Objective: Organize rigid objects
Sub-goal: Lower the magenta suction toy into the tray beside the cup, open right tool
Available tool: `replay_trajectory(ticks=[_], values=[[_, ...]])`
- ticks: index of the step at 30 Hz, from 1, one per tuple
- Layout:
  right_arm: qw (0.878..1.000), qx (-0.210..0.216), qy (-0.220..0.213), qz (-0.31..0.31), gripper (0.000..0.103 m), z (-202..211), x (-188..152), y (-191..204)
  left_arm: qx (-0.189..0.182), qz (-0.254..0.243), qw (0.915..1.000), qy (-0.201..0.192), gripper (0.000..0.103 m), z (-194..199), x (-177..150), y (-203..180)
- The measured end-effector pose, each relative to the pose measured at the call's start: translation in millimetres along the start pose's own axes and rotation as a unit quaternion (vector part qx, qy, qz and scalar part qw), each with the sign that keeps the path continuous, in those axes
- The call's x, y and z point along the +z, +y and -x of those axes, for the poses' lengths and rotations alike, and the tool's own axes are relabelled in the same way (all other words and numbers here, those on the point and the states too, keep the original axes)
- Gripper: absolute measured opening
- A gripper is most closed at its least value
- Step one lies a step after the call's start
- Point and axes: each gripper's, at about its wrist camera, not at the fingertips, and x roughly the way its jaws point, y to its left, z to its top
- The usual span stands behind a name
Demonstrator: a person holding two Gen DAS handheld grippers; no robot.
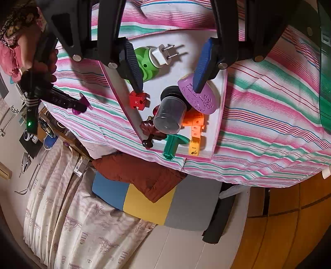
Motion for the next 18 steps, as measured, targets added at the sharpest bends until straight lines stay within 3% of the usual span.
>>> replay_trajectory(ticks=[9,18], values=[[0.992,0.114,0.026,0.056,0.034,-3.9,-7.9,92.1,0.004,0.013,0.9999,-0.005,0.05,8.3,2.6,11.7],[0.982,0.116,0.066,0.137,0.034,-34.4,-25.0,150.3,0.034,0.01,0.9993,-0.008,0.05,13.5,7.0,15.9]])
